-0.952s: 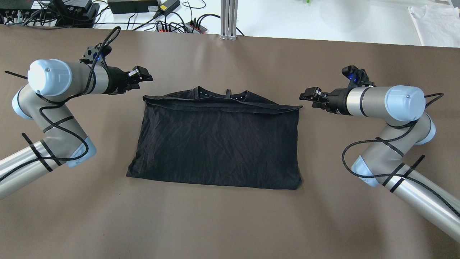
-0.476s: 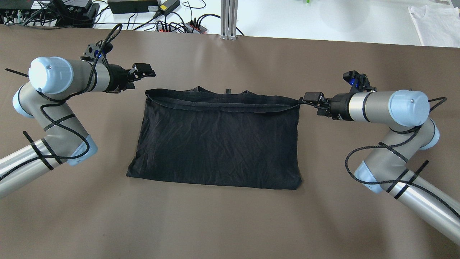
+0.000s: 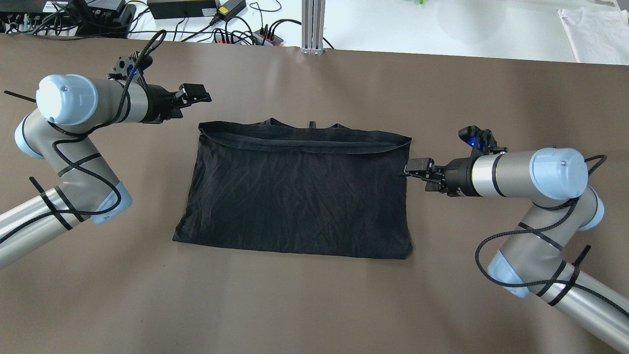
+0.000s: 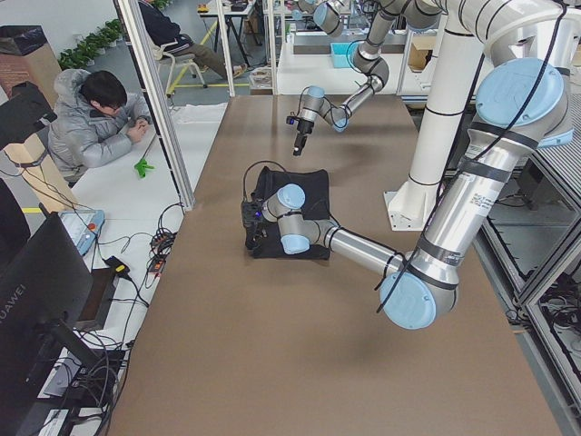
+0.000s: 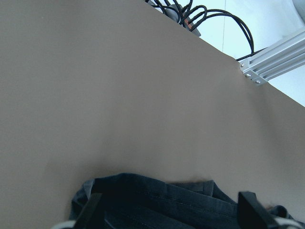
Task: Fold clothes
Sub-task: 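Move the right gripper to the folded shirt's nearest corner and grasp it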
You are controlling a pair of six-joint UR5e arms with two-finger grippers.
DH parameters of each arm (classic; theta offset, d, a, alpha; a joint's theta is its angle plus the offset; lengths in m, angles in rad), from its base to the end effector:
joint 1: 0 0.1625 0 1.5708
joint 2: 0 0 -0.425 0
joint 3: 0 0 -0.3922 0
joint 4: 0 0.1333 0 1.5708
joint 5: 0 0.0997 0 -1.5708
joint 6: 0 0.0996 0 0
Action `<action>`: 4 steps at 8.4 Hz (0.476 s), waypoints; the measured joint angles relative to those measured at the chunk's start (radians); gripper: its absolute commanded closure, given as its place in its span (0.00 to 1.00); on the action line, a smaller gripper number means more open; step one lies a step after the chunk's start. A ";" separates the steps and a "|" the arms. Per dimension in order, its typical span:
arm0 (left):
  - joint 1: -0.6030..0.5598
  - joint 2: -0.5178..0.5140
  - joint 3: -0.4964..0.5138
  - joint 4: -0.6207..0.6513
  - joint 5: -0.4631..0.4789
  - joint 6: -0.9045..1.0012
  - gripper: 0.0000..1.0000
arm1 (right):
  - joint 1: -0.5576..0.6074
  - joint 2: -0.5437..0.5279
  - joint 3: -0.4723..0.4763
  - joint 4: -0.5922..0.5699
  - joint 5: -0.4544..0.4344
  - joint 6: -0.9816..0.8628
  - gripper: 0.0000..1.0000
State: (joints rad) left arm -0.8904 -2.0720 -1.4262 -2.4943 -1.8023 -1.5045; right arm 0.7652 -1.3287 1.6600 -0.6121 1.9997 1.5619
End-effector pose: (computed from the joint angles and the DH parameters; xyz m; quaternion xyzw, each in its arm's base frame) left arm 0.3502 -0.6083 0.3306 0.1908 0.5693 -0.2559 0.7576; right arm -0.3600 -0.4732 0.3768 0.0643 -0.6082 0.1694 0.7729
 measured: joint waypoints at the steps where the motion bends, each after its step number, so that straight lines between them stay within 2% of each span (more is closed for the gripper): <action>1: -0.001 -0.002 0.000 0.000 0.000 0.001 0.00 | -0.019 -0.017 0.011 -0.008 0.005 0.020 0.06; 4: -0.007 -0.011 -0.002 0.000 0.000 0.001 0.00 | -0.070 -0.058 0.010 -0.013 0.005 0.055 0.06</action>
State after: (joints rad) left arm -0.8976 -2.0834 -1.4278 -2.4942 -1.8025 -1.5033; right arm 0.6956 -1.3871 1.6699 -0.6255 2.0049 1.6168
